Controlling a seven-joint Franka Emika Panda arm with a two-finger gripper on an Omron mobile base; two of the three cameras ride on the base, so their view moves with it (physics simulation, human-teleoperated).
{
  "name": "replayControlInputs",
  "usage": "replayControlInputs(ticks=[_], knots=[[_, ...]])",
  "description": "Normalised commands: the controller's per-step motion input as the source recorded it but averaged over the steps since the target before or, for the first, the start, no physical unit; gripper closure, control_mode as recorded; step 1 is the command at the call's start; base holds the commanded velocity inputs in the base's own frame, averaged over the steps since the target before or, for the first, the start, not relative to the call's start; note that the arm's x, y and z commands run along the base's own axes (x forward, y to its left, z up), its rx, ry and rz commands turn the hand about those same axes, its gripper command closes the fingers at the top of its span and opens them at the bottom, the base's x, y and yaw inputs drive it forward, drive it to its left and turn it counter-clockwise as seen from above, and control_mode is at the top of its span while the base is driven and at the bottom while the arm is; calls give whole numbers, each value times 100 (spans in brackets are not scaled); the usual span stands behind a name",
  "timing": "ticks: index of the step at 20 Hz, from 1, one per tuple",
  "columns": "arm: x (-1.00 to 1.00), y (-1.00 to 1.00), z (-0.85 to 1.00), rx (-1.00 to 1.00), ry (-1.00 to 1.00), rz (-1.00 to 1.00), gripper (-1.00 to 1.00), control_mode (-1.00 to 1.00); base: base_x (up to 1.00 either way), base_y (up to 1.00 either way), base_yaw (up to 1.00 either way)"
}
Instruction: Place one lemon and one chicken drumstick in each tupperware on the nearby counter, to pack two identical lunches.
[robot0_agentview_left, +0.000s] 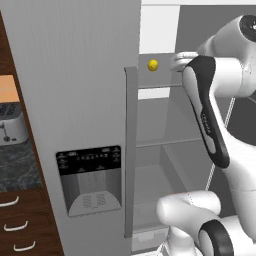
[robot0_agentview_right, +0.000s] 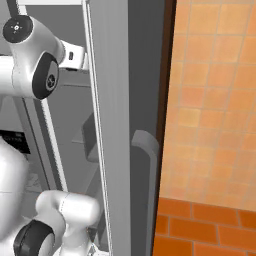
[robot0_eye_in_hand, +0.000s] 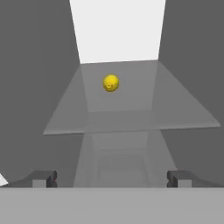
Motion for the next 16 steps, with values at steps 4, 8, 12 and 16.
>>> replayControlInputs(ticks=[4, 8, 12, 16], knots=[[100, 0, -30, 0, 6, -1, -100, -100, 0, 0, 0], [100, 0, -34, 4, 15, 0, -100, -100, 0, 0, 0], [100, 0, -3, 1, 20, -1, -100, -100, 0, 0, 0], [99, 0, -11, 3, 9, 0, -100, -100, 0, 0, 0]])
